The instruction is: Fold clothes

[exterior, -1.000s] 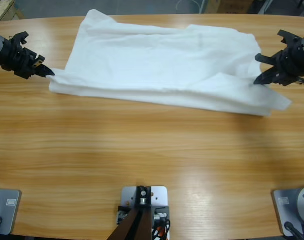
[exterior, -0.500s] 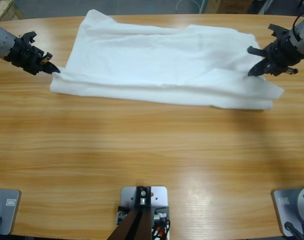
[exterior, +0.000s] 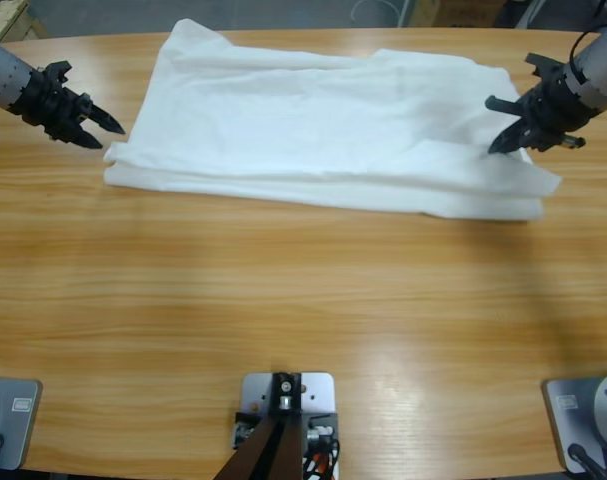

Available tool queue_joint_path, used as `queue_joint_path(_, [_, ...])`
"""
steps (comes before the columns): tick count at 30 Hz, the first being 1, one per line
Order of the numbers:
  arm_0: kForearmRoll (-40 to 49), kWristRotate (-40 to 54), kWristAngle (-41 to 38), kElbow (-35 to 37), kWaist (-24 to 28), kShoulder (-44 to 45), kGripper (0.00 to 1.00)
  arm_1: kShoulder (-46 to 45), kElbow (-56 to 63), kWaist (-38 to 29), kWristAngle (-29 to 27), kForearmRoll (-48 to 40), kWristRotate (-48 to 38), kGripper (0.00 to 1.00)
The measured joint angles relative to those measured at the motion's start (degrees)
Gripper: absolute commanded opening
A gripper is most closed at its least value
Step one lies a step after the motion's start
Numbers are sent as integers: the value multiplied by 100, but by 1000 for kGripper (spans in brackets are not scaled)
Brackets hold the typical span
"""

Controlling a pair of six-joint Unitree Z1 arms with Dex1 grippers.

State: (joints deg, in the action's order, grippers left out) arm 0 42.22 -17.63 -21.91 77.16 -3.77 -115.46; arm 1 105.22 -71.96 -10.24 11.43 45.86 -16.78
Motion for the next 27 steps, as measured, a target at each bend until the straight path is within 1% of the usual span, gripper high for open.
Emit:
queue_joint_path(5, [95,36,0,-30,13,-6,508,1,-25,85,-5,0,6,0])
queue_joint_path(12, [107,36,0,-402,13,-6,505,1,-25,90,-5,0,21,0])
queue_joint_path(16, [105,36,0,-495,-8,-5,503,1,-26,90,-5,0,22,0])
queue_joint_path(24, [60,36,-71,-490,-153,-5,503,1,-29,90,-5,0,22,0])
queue_joint_path(27, [55,36,-78,-406,-160,-5,484,1,-46,90,-5,0,22,0])
